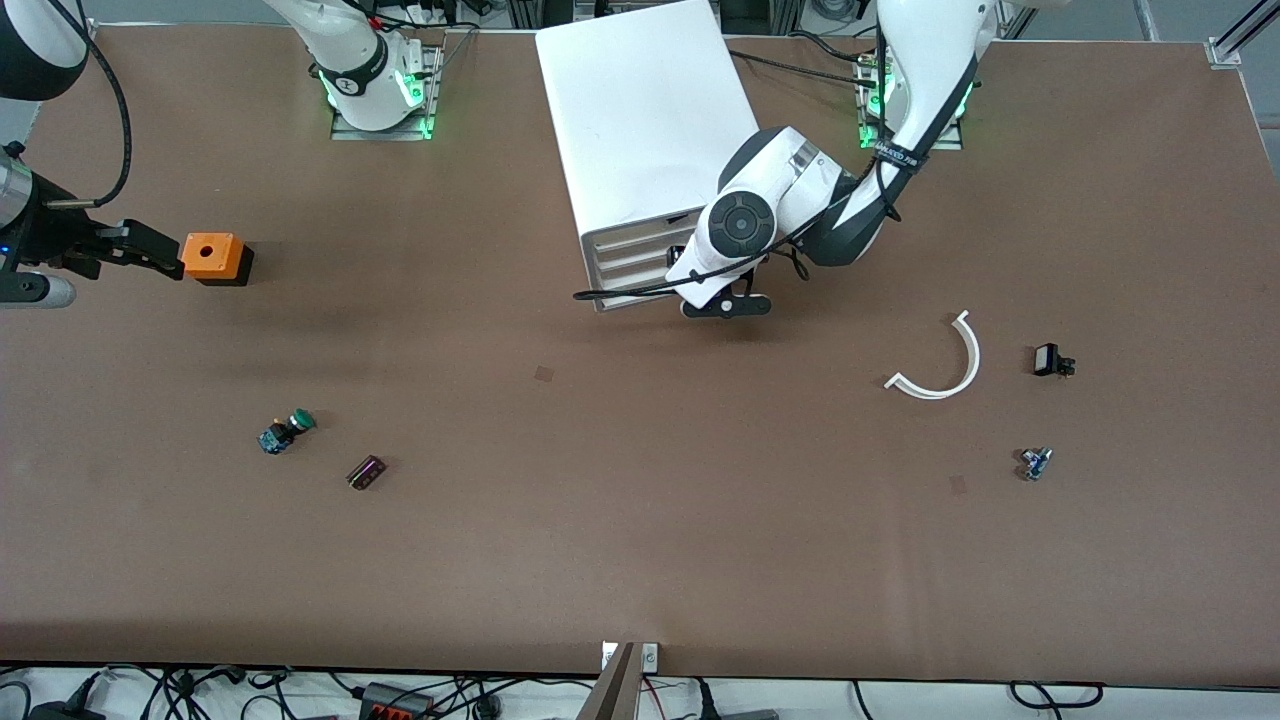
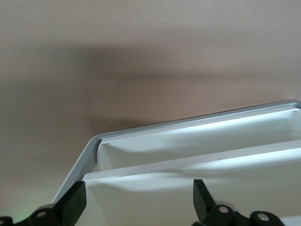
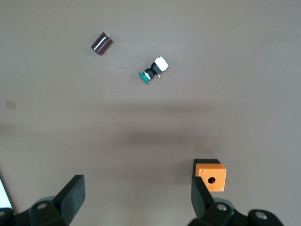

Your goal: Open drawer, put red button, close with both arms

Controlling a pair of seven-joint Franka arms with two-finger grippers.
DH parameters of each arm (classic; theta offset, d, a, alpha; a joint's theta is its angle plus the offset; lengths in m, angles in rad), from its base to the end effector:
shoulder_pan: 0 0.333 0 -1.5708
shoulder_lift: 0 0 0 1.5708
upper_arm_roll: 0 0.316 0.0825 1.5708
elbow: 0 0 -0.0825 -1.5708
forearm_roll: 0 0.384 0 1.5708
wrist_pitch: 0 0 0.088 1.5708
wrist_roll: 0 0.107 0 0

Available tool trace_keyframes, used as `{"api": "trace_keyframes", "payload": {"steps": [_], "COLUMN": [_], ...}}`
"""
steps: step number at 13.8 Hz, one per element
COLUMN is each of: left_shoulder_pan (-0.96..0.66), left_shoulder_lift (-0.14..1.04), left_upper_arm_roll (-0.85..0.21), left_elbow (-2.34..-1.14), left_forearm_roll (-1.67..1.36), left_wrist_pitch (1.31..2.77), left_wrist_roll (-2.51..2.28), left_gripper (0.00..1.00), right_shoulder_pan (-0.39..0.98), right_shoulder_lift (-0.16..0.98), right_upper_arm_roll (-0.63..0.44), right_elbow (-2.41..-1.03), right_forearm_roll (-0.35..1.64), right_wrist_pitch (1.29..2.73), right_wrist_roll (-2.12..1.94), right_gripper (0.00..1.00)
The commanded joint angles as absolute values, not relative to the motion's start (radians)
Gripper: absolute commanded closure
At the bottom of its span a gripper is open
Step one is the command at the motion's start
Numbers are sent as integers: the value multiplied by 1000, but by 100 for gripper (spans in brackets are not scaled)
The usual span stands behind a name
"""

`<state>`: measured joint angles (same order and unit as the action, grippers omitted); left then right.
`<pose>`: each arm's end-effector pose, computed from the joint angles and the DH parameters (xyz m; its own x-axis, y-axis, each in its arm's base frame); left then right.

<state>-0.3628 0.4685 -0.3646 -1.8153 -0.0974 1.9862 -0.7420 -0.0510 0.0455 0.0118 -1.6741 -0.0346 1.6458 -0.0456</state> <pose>0.4647 -0.4037 0.2792 0.9302 0.0770 -0.3588 0.0784 -0.9969 -0.0108 0.5681 -0.0259 0.5564 0.9971 0.0091 -0.0752 0.0114 -0.9995 0.0303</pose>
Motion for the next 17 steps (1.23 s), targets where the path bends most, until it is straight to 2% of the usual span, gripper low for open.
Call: {"api": "trace_keyframes", "payload": {"steps": [1, 5, 10, 13, 15, 17], "left_shoulder_pan": [-278, -132, 6, 89, 130, 152], "left_shoulder_lift": [446, 439, 431, 425, 416, 405], "left_upper_arm_roll": [-374, -377, -373, -379, -376, -365], "left_elbow": [-1720, -1544, -1428, -1414, -1359, -1315], "left_forearm_roll": [-101, -92, 78, 135, 138, 138], "left_wrist_pitch": [1867, 1614, 1513, 1506, 1493, 1400], "left_wrist_roll": [-724, -715, -340, -152, -45, 21], "left_gripper": [0, 0, 0, 0, 0, 0], "right_shoulder_pan": [-51, -49, -46, -46, -46, -46], "right_shoulder_lift": [35, 34, 34, 34, 34, 34], "right_upper_arm_roll": [9, 9, 11, 11, 11, 11], "right_elbow": [-1674, -1674, -1674, -1674, -1675, -1675], "right_forearm_roll": [-38, -41, -46, -48, -48, -48], "right_wrist_pitch": [1631, 1641, 1649, 1657, 1657, 1657], "right_wrist_roll": [-35, -37, -37, -37, -37, -37], "right_gripper": [0, 0, 0, 0, 0, 0]}}
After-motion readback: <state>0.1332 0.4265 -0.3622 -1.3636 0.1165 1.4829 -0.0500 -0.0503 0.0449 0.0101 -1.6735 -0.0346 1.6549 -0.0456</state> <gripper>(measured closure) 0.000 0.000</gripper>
